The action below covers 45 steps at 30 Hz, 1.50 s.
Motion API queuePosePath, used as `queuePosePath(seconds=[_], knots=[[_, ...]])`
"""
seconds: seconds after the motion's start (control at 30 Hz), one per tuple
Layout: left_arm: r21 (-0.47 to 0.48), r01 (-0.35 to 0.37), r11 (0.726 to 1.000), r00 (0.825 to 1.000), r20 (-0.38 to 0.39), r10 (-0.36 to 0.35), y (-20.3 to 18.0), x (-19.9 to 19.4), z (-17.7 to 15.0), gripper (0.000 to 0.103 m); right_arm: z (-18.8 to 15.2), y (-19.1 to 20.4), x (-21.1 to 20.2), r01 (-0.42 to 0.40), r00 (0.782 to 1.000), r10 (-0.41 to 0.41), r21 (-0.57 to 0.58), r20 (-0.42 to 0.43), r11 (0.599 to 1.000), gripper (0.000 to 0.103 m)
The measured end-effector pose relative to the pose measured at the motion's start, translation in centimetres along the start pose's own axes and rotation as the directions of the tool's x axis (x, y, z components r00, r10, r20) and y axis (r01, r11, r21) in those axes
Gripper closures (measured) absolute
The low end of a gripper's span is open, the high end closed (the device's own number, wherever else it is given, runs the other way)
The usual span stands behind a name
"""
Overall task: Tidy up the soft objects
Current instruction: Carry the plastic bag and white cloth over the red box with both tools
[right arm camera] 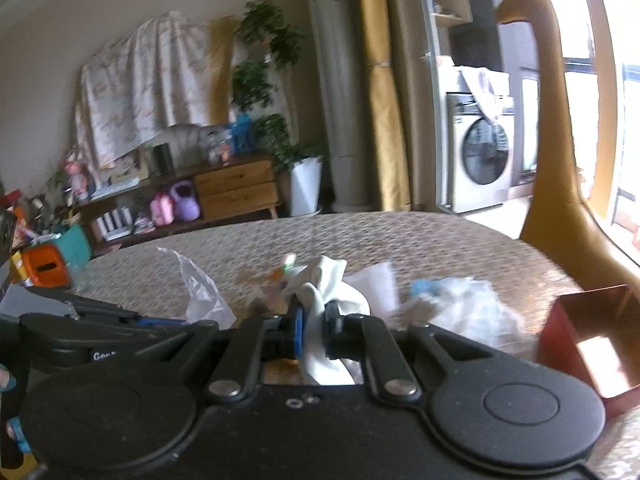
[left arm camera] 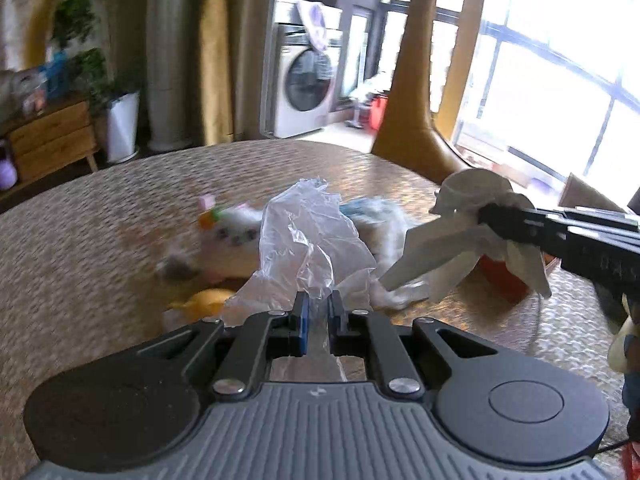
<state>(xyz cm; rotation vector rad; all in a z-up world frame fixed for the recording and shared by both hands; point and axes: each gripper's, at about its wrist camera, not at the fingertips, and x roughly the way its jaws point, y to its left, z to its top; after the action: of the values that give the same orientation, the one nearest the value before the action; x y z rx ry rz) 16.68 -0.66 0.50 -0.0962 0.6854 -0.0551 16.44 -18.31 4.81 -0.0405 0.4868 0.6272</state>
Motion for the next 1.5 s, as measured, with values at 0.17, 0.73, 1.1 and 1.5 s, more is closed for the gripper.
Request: queuePosePath(seconds=[0.17, 0.73, 1.1, 1.5], knots=[[0.041, 0.064, 0.997, 0.998, -0.003, -0.064, -3.8, 2.2, 2.2, 0.094, 0.7, -4.3, -1.2, 0.075, 0.997, -0.075, 0.032, 0.017, 0.997, 0.094], [0.175, 0.274, 0.946, 0.962, -0.068, -0.266, -17.6, 11.6, 9.1, 0.094, -0.9, -18.0, -3.5, 0.305, 0.95, -0.311, 0.134, 0.027, 0.943, 0.094], [0.157, 0.432, 0.888, 0.9, -0.146, -0.411, -25.1, 20.2, 11.4, 0.094, -3.8, -24.3, -2.3, 0.375, 0.927, -0.372, 0.192, -0.057, 0.907, 0.094], [0.12, 0.461, 0.879, 0.871, -0.25, -0.423, -29.4, 29.4, 11.5, 0.094, -5.1, -27.3, 0.9, 0.389, 0.919, -0.365, 0.188, -0.149, 0.902, 0.094]])
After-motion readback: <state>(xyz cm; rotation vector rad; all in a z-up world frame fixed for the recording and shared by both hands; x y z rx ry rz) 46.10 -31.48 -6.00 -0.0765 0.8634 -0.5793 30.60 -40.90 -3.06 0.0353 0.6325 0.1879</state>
